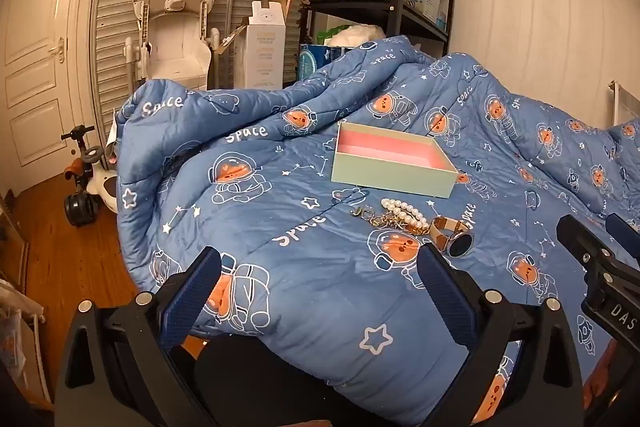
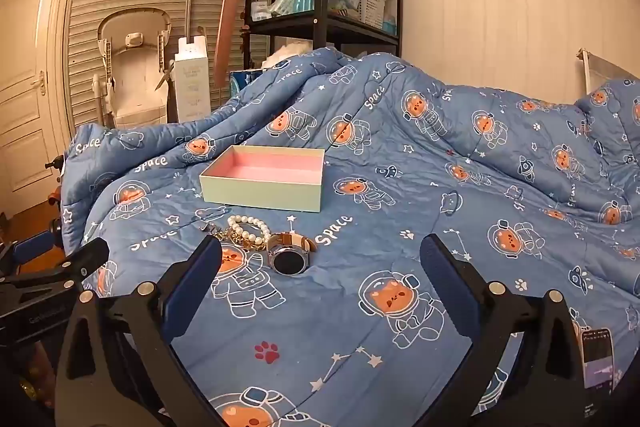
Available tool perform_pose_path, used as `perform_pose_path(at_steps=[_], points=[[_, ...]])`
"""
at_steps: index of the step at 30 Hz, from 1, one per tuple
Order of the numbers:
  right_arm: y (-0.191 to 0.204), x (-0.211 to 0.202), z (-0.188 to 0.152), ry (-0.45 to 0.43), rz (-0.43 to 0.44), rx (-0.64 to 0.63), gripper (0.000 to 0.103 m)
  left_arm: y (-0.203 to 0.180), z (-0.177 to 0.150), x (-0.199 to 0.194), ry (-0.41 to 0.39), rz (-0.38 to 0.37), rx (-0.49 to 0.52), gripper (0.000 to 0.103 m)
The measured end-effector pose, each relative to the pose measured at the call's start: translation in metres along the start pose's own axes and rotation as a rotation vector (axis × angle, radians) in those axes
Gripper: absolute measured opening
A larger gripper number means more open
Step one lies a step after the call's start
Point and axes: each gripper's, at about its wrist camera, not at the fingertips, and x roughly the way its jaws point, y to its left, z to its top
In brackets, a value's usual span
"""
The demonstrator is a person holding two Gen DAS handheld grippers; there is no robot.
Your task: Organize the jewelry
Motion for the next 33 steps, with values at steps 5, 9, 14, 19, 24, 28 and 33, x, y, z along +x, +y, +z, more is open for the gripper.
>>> perform_pose_path(at_steps=[5,9,14,19,24,28,33], points=[[0.0019,-0.0042,0.0008,0.000,0.000,0.001,0.098,0.0010,0.0001,-0.0004,-0.001,0.001,-0.002,0.096],[-0.0038,0.0033,0.0016,0.014,0.000,0.006,0.098,0.0033,0.0001,-0.0013,0.000,0.002,-0.006,0.096],[-0.0048,0.0023,0.0002,0.018,-0.008,0.012,0.098,0.0072,-0.0038,0.0036,0.001,0.004,-0.007,0.096],[-0.0034,0.0013,-0.0013,0.021,-0.017,0.017,0.098,0.0067,-0.0023,0.0042,0.004,0.006,-0.006,0.096],[-0.0017,0.0023,-0.0018,0.022,-0.019,0.017,0.098,0.0066,-0.0032,0.0023,0.010,0.017,-0.009,0.096],[-0.0029,0.0016,-0.0018,0.024,-0.021,0.021,0.098,0.0063,-0.0033,0.0017,0.008,0.013,-0.008,0.096],[-0.0047,0.0018,0.0001,0.026,-0.022,0.025,0.098,0.0056,-0.0036,0.0011,0.008,0.010,-0.007,0.096]])
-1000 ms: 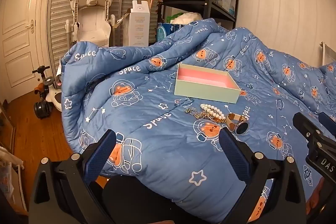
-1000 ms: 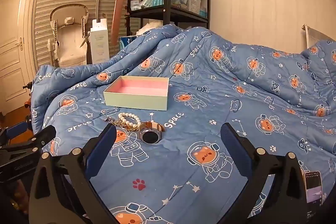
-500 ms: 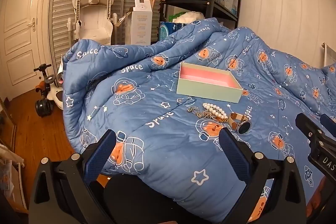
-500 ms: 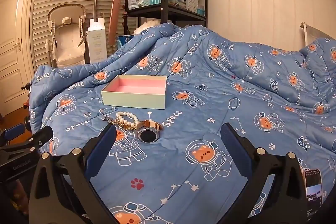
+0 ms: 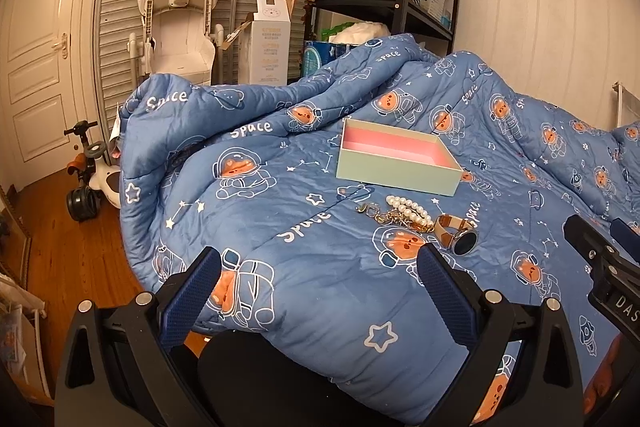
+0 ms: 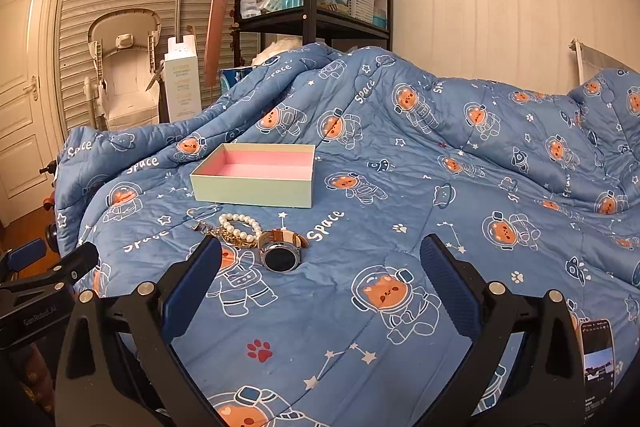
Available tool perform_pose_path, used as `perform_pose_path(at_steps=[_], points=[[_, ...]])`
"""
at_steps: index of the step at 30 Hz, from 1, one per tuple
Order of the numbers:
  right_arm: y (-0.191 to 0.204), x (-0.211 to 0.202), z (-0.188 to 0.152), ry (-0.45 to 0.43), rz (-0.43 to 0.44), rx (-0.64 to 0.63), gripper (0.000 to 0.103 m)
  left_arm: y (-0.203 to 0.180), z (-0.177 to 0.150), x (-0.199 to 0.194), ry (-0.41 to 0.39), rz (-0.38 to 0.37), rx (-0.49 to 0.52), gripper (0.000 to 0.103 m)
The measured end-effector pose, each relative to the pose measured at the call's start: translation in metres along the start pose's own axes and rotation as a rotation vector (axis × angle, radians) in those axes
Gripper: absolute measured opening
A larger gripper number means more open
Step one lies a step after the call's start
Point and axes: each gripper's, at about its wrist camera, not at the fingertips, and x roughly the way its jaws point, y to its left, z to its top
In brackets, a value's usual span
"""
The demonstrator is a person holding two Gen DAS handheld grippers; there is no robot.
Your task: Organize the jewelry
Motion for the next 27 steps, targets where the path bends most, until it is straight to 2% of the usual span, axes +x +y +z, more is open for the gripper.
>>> perform_pose_path(at_steps=[27], points=[[-0.0024,-0.0004,-0.0006,0.006,-0.006,0.012,0.098,-0.0024,0.0003,-0.0004,0.005,-0.002,0.003,0.096]])
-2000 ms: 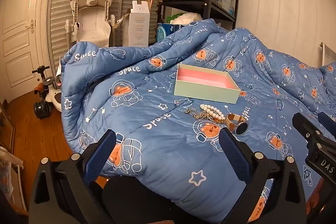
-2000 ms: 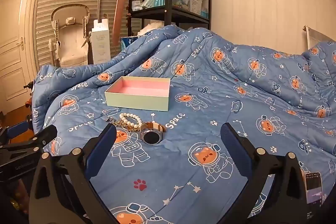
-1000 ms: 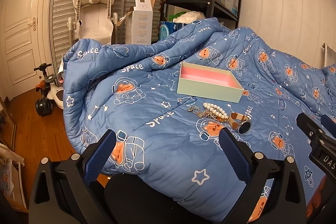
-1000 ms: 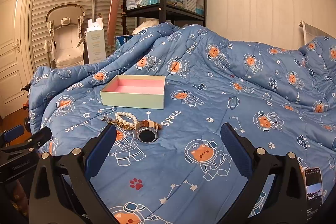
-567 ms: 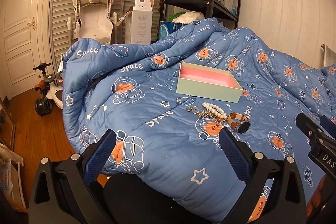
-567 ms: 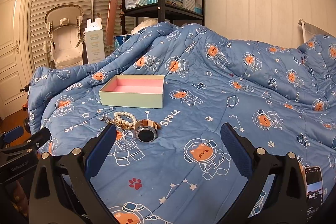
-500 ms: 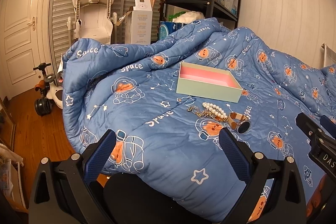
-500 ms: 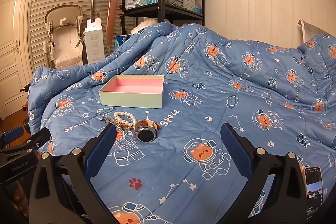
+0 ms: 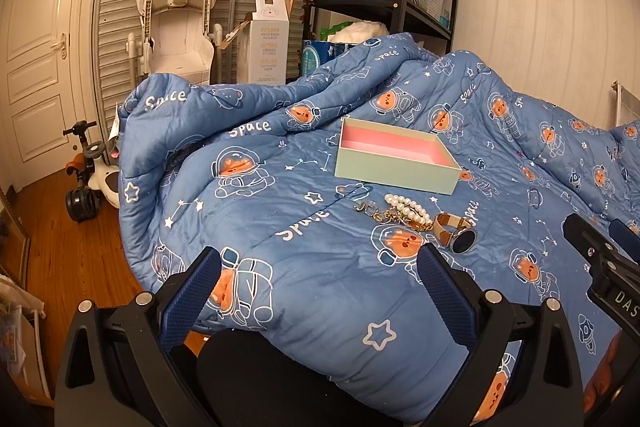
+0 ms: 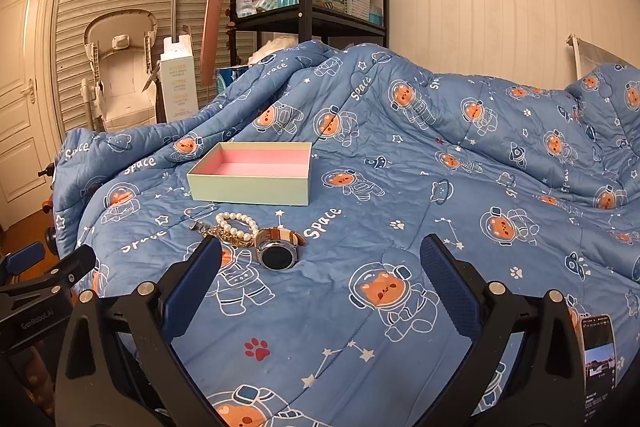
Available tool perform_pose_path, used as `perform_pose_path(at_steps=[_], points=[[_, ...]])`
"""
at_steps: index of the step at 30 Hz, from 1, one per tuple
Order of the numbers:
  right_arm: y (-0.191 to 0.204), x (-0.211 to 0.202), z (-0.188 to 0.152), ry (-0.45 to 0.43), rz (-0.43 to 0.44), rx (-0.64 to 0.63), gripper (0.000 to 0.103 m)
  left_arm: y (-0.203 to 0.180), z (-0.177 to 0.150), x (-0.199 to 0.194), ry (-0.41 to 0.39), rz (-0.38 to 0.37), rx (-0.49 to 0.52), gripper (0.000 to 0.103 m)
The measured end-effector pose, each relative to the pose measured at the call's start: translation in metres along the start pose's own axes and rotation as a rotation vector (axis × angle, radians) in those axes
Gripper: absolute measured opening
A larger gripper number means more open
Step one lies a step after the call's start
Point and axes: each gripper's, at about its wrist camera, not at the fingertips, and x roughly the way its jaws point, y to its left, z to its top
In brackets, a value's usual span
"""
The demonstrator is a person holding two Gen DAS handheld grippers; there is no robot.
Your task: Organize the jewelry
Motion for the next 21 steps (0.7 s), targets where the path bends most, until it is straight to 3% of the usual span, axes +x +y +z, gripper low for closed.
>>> perform_pose_path(at_steps=[21], points=[[-0.0007,0.0010,-0.0014,0.004,0.000,0.001,0.098,-0.0030,-0.0008,0.0013,0.005,-0.024,0.009,0.096]])
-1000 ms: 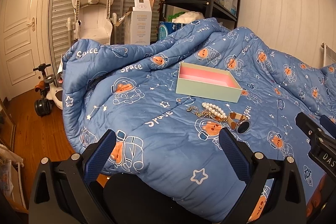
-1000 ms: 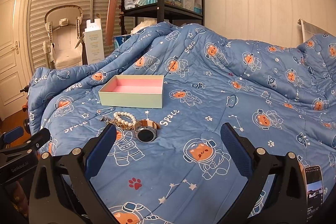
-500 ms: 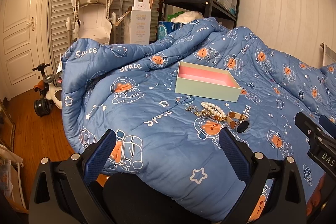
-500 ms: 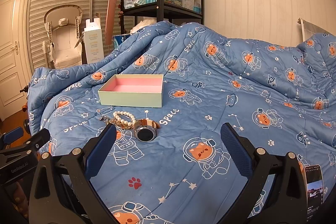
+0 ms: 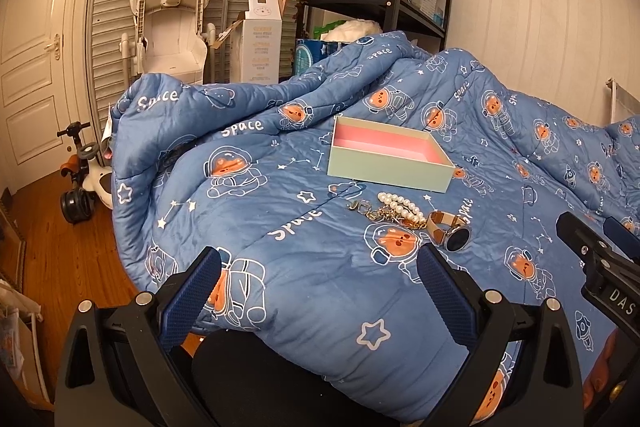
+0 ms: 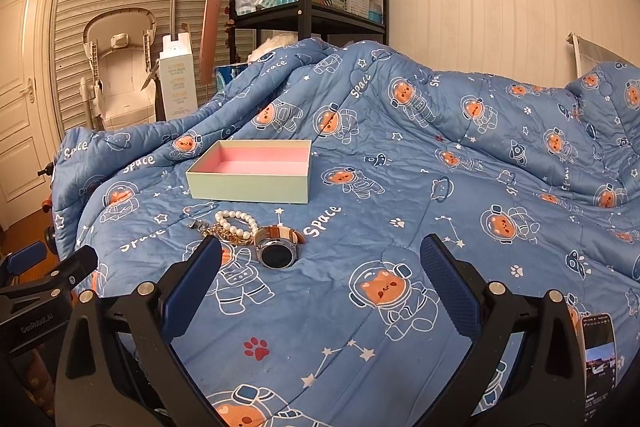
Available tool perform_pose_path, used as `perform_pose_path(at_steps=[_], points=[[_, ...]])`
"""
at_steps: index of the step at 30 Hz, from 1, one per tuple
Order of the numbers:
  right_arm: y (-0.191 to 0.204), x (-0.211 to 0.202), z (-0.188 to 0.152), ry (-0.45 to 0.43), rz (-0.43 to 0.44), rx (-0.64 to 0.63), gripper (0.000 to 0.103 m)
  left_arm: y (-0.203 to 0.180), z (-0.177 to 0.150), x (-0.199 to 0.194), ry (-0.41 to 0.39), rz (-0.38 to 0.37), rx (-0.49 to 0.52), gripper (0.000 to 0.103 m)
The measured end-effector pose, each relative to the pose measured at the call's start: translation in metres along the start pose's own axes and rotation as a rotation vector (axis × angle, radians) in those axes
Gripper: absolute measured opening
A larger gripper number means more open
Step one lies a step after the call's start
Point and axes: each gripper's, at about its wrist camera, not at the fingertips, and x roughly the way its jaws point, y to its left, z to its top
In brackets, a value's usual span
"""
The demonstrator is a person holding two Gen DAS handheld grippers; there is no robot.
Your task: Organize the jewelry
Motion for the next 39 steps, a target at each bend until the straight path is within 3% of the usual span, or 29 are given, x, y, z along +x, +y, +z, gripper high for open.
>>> perform_pose_path(at_steps=[19,23,31,39], points=[[0.001,0.006,-0.001,0.029,-0.001,0.008,0.098,0.003,-0.001,0.004,0.021,0.001,-0.009,0.096],[-0.001,0.010,0.000,0.047,0.033,0.020,0.098,0.004,-0.001,0.008,0.040,-0.007,-0.011,0.096],[-0.007,0.048,0.003,0.197,0.235,0.027,0.098,0.000,-0.003,0.021,0.090,-0.088,-0.007,0.096],[-0.006,0.090,0.000,0.353,0.256,-0.016,0.098,0.011,-0.005,0.048,0.192,-0.142,-0.071,0.096]])
